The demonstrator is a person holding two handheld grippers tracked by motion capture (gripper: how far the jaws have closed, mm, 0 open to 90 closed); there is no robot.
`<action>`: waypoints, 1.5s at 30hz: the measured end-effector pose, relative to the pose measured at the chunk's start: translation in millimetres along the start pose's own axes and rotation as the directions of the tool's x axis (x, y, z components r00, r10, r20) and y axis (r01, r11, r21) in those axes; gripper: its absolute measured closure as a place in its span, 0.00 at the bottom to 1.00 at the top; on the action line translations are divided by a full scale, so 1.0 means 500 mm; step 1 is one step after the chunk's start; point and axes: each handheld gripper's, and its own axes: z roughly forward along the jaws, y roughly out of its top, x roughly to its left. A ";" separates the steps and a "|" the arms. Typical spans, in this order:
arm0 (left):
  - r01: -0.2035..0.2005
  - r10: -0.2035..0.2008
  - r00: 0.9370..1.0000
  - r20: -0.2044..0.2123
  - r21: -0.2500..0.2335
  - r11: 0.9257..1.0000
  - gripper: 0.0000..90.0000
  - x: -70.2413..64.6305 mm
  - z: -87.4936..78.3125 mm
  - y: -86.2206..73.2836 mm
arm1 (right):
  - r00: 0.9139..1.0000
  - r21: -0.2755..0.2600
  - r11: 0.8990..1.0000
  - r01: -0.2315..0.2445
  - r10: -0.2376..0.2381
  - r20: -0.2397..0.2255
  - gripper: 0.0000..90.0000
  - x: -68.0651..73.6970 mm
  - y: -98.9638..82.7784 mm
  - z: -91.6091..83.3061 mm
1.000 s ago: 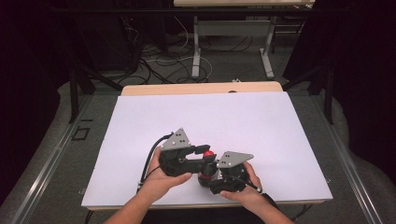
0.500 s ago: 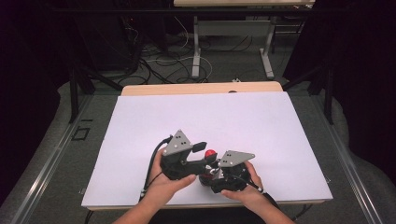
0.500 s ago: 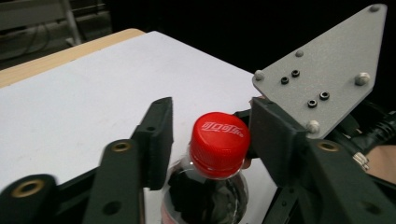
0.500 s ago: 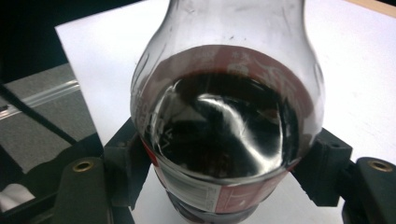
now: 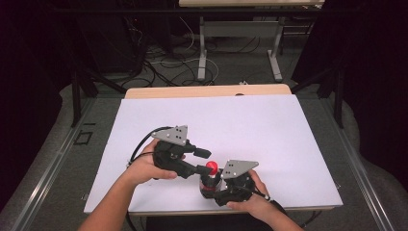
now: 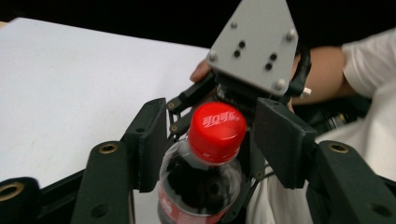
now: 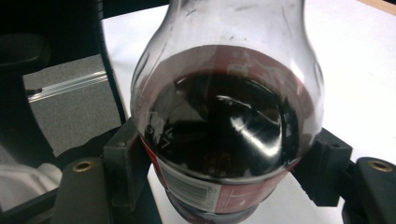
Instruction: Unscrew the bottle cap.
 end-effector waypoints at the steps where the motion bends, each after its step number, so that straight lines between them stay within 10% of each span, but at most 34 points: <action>1: -0.003 0.003 1.000 0.019 0.000 1.000 0.52 0.003 0.001 -0.001 | 1.000 -0.007 1.000 -0.006 0.006 0.002 0.32 0.003 0.000 0.002; 11: -0.055 0.056 0.996 0.069 -0.027 0.998 0.67 0.005 0.017 -0.006 | 1.000 0.007 1.000 0.012 -0.012 -0.023 0.32 0.009 0.000 0.004; 20: 0.028 -0.034 0.994 -0.107 -0.063 0.998 0.68 -0.019 0.030 -0.007 | 0.999 0.009 0.999 -0.036 0.036 0.031 0.32 -0.004 -0.003 0.002; 26: 0.084 -0.105 0.954 -0.280 -0.087 0.993 0.68 -0.052 0.048 -0.001 | 0.997 0.004 0.998 -0.058 0.057 0.059 0.32 -0.010 -0.004 0.000; 38: 0.173 -0.226 0.810 -0.540 -0.148 0.974 0.68 -0.105 0.099 0.012 | 0.988 0.013 0.995 -0.096 0.093 0.124 0.32 -0.019 -0.009 0.000; 41: 0.171 -0.228 0.804 -0.549 -0.154 0.973 0.68 -0.106 0.103 0.013 | 0.987 0.008 0.994 -0.106 0.104 0.126 0.32 -0.019 -0.011 0.002; 45: 0.165 -0.225 0.815 -0.534 -0.157 0.974 0.65 -0.103 0.093 0.012 | 0.987 -0.002 0.995 -0.102 0.101 0.123 0.32 -0.020 -0.009 -0.001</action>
